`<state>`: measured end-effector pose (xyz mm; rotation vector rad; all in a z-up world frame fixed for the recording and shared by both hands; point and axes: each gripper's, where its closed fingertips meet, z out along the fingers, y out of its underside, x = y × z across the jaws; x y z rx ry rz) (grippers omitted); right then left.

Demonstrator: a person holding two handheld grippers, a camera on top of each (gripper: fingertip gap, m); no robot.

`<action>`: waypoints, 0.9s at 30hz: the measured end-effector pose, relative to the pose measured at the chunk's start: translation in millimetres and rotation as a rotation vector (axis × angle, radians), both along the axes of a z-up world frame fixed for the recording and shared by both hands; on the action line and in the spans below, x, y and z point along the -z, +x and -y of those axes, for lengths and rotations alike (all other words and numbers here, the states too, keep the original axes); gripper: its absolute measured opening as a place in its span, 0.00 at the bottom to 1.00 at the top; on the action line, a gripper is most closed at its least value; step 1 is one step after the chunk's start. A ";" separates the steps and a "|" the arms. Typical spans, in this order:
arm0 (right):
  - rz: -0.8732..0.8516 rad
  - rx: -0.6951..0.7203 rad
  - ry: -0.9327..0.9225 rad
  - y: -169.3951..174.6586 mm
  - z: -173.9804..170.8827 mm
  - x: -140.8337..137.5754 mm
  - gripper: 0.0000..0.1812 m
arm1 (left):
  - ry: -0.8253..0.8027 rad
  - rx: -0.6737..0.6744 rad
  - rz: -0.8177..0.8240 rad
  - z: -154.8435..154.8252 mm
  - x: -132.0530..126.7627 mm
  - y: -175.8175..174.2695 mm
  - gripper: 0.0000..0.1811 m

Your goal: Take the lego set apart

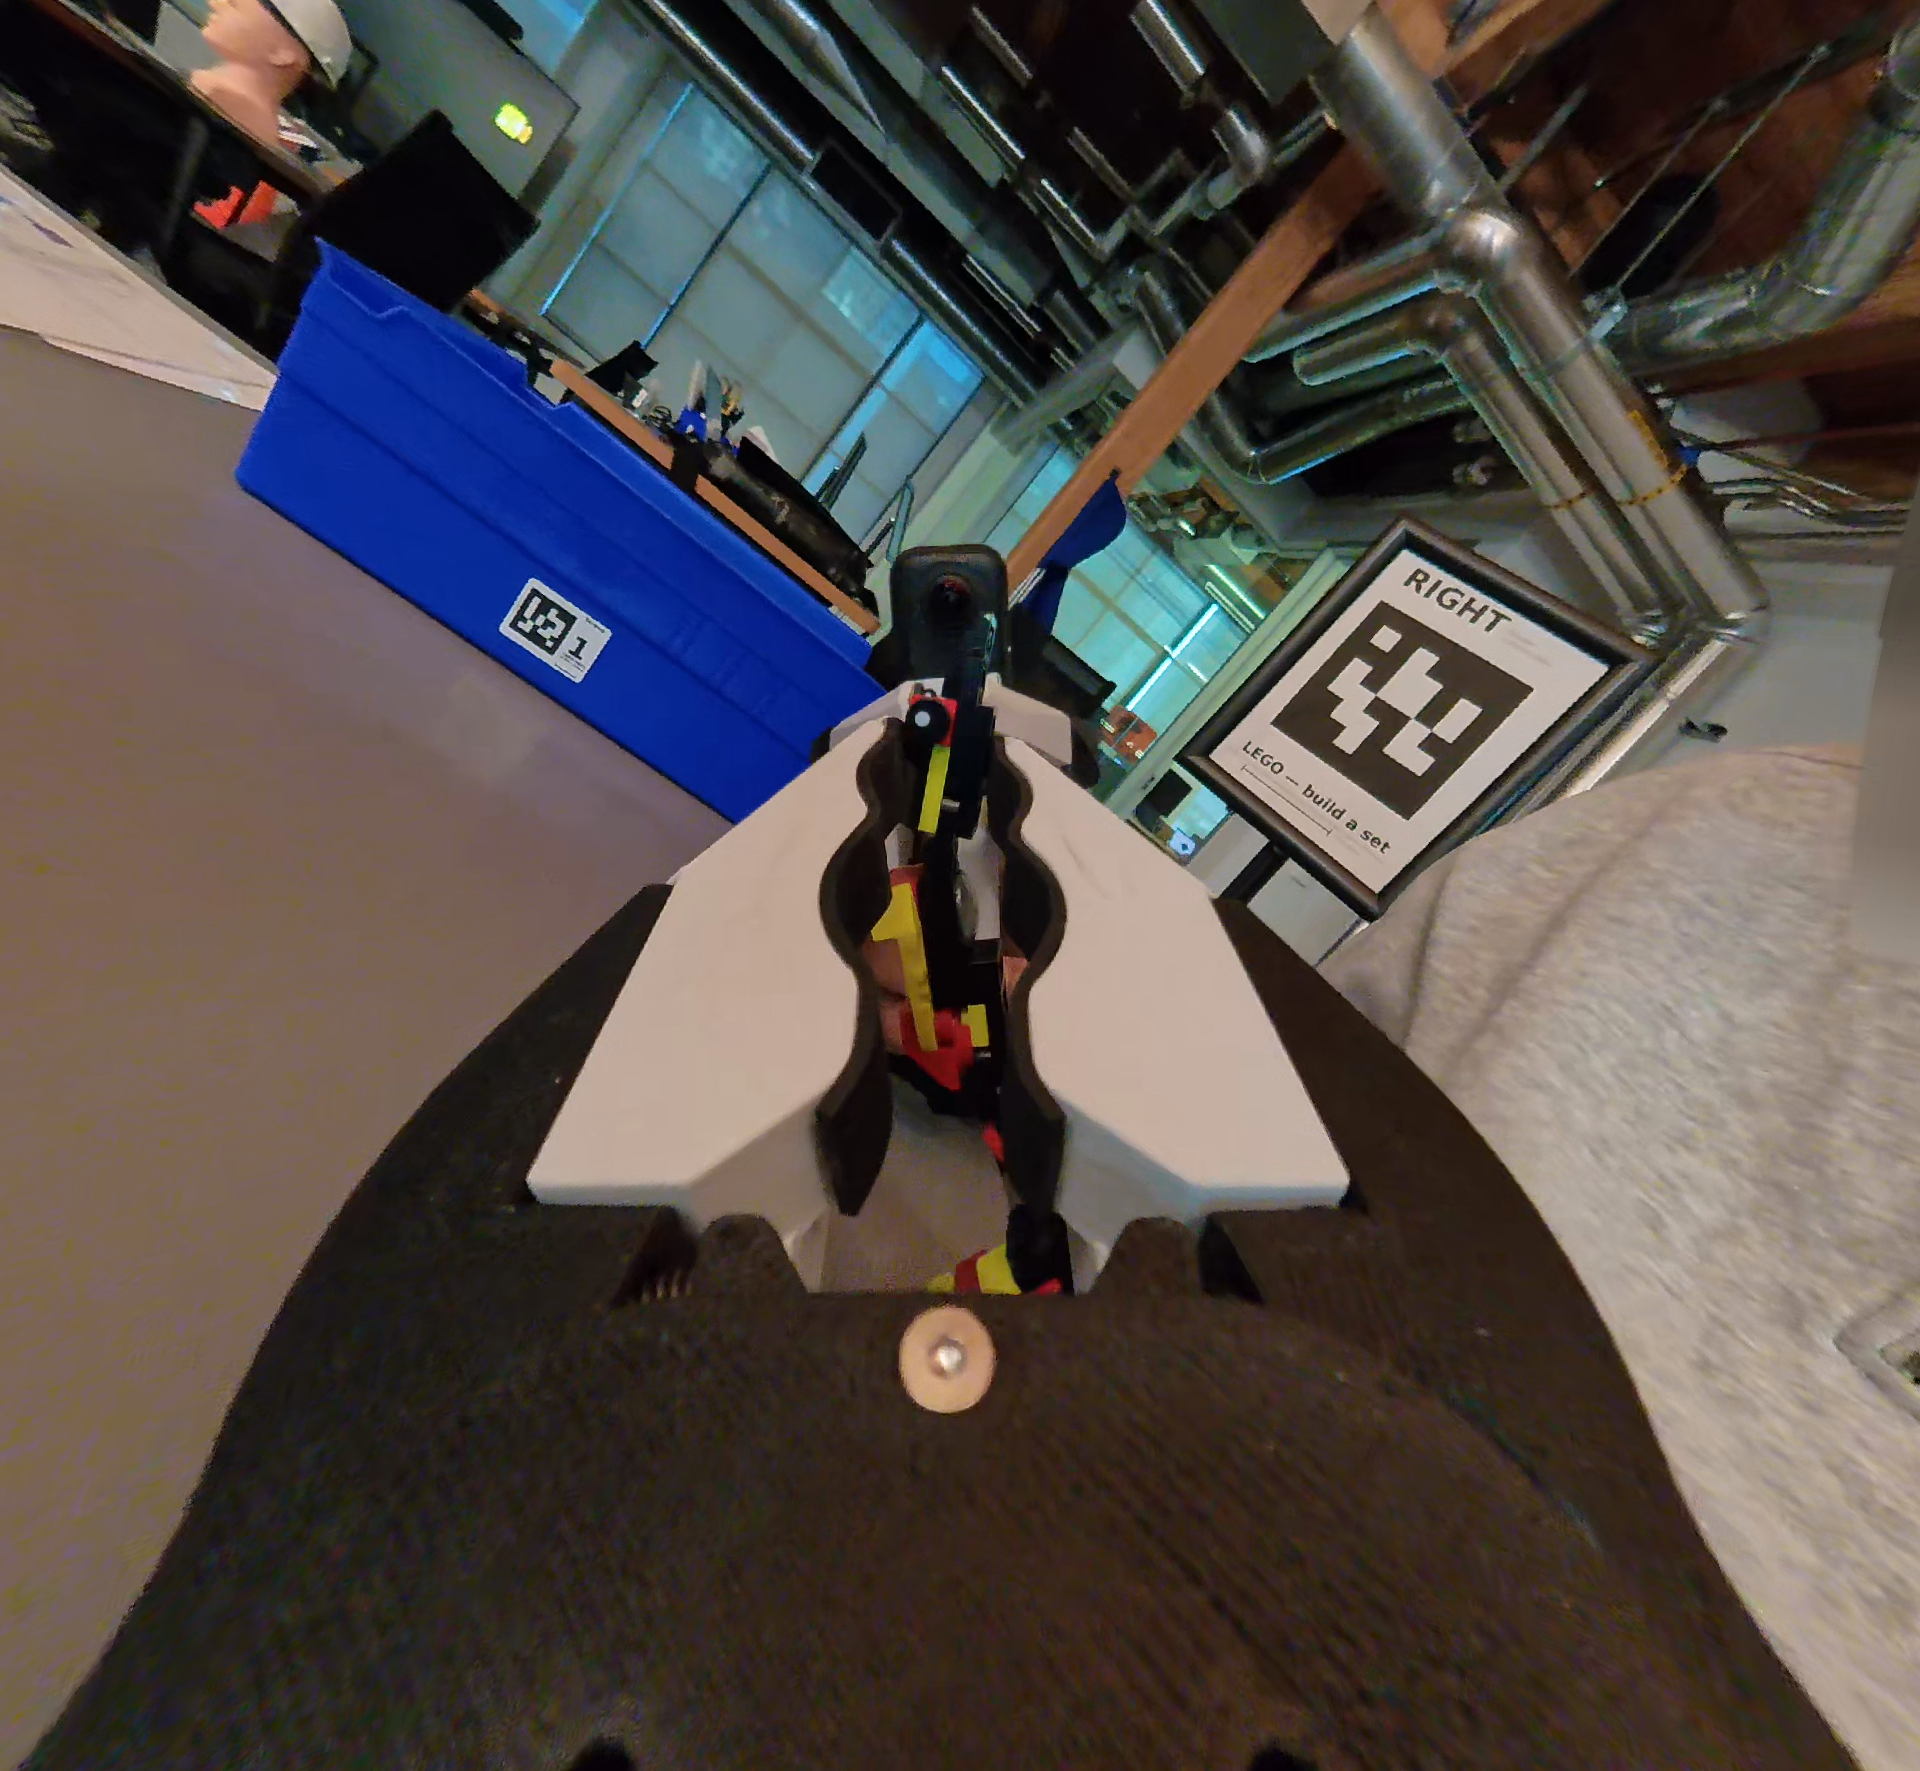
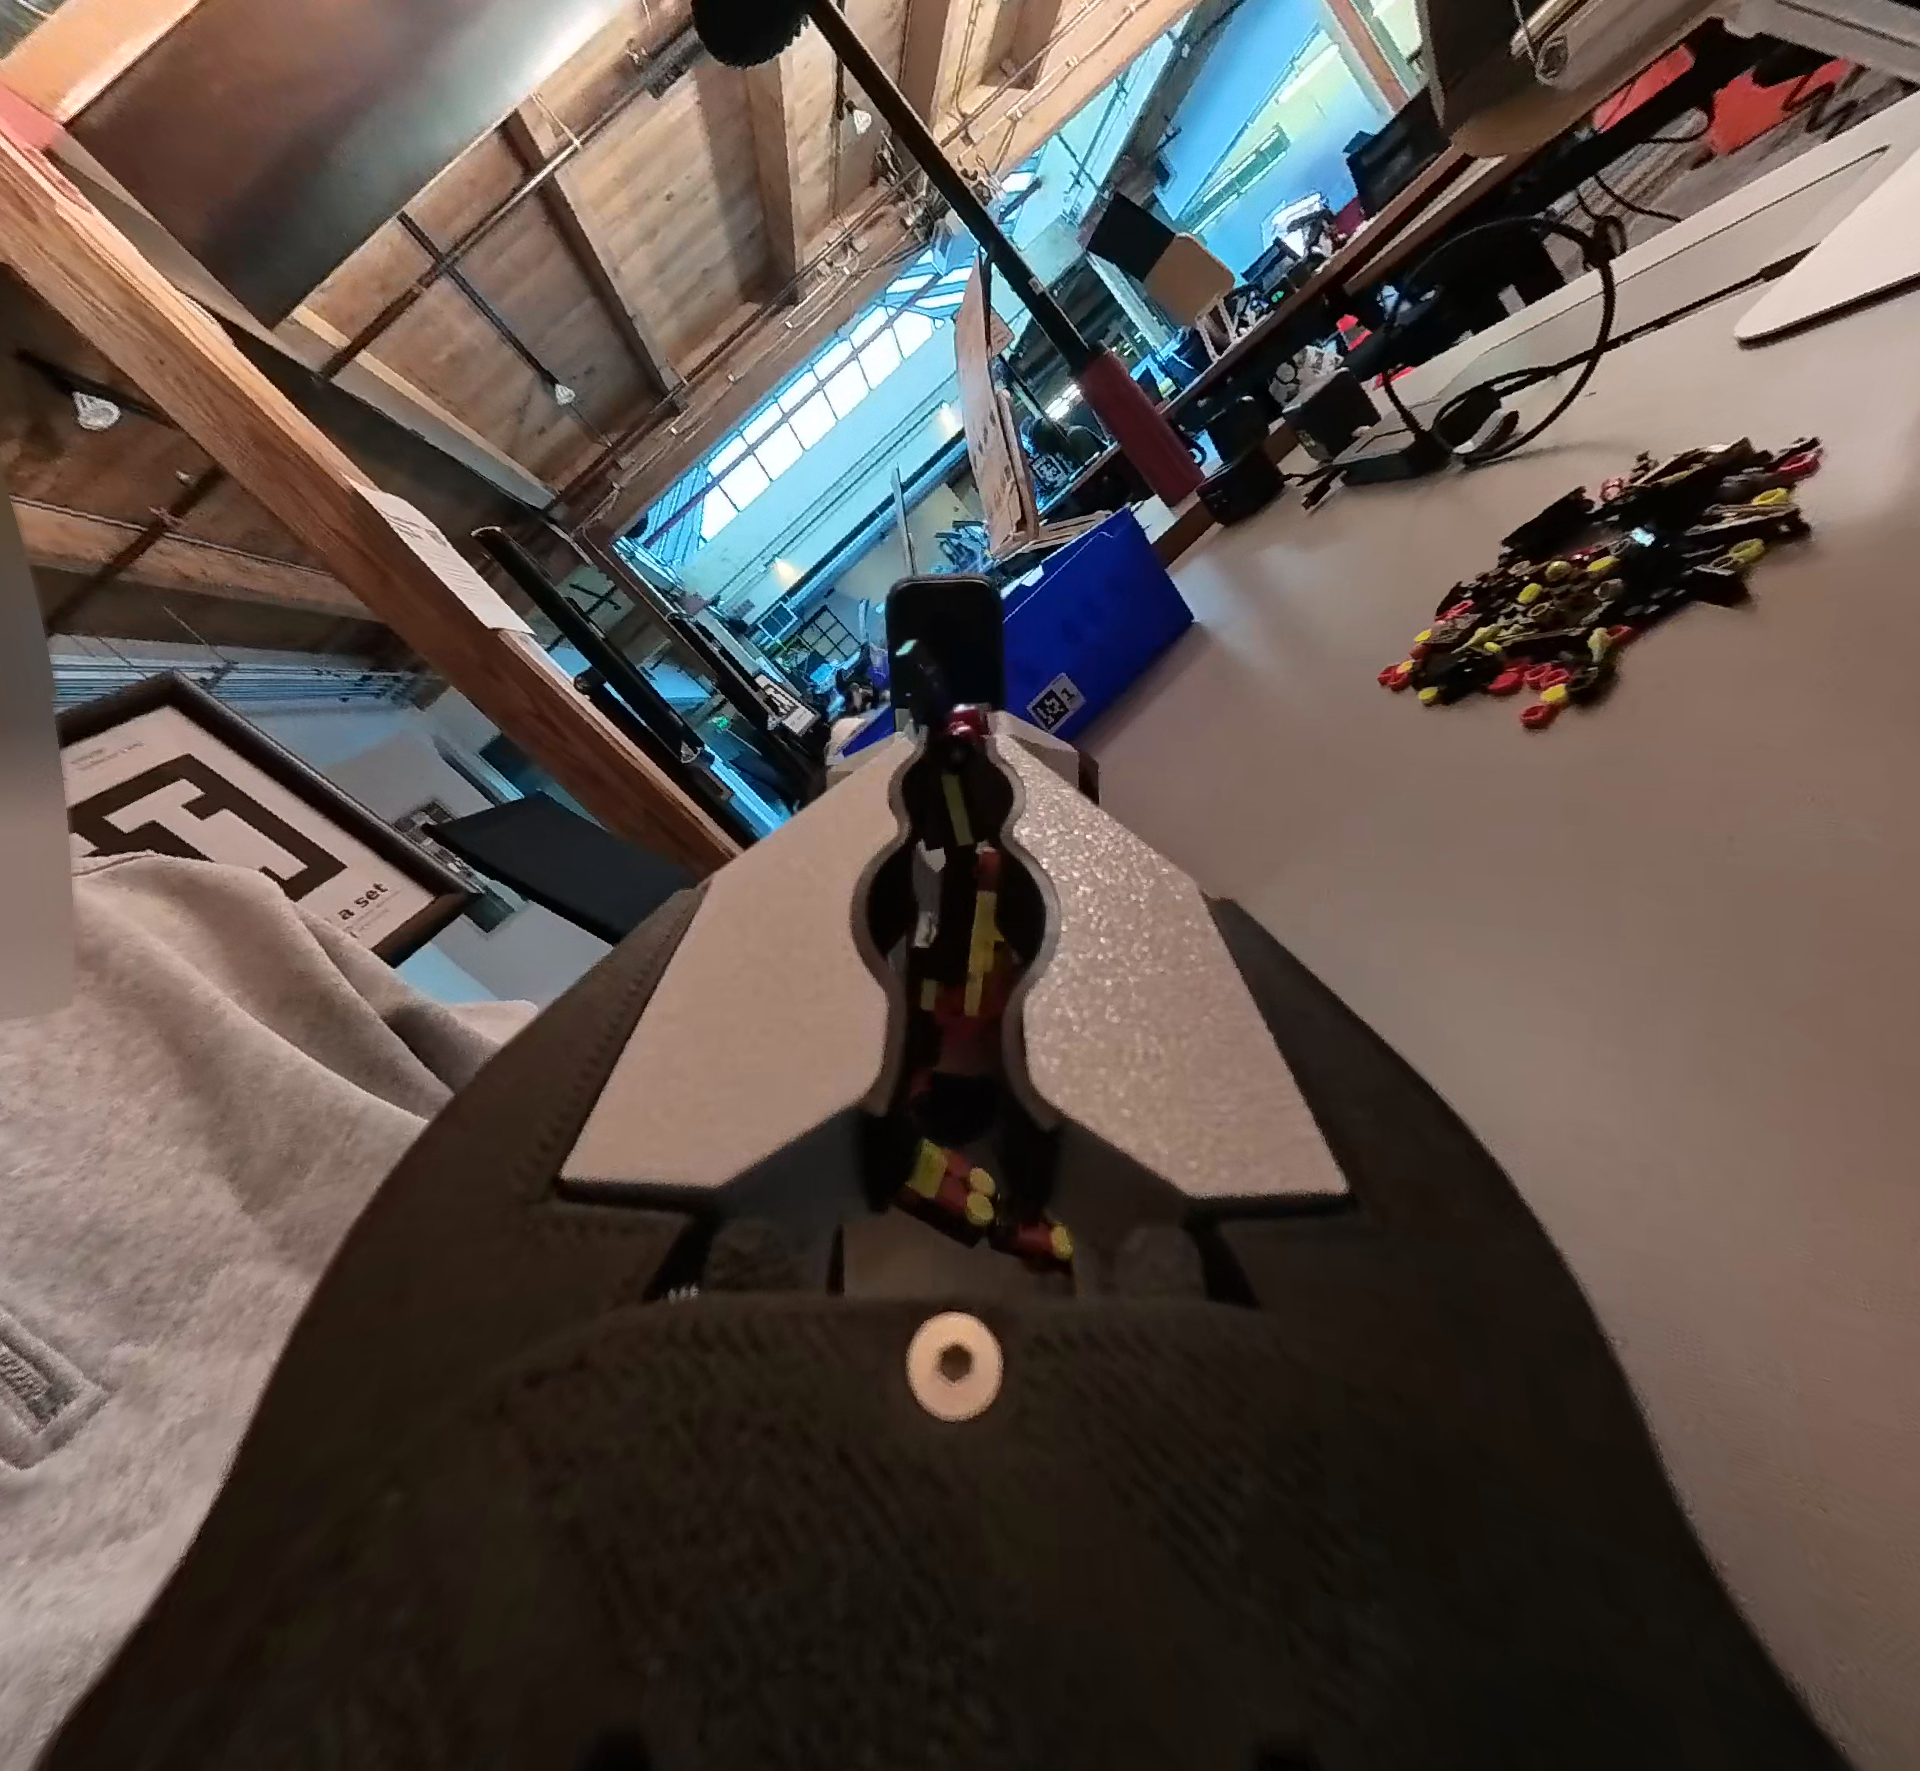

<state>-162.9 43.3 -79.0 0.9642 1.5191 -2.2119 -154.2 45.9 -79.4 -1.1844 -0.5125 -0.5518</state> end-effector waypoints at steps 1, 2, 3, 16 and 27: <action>0.002 -0.003 -0.002 0.1 -0.2 0.1 0.03 | -0.004 -0.001 -0.003 -0.2 0.4 0.2 0.07; 0.000 -0.003 0.003 0.3 -0.3 0.2 0.02 | -0.008 -0.004 -0.008 -0.3 0.6 0.3 0.07; -0.005 -0.001 0.015 0.2 -0.4 0.4 0.02 | -0.012 -0.008 -0.012 -0.4 0.8 0.2 0.07; 0.017 0.024 0.074 -3.6 -4.2 0.6 0.02 | 0.021 -0.079 0.040 -1.6 -1.3 -6.1 0.06; -0.057 0.109 0.149 -5.2 -10.4 -4.5 0.02 | 0.149 -0.300 0.048 74.4 -24.7 -56.0 0.07</action>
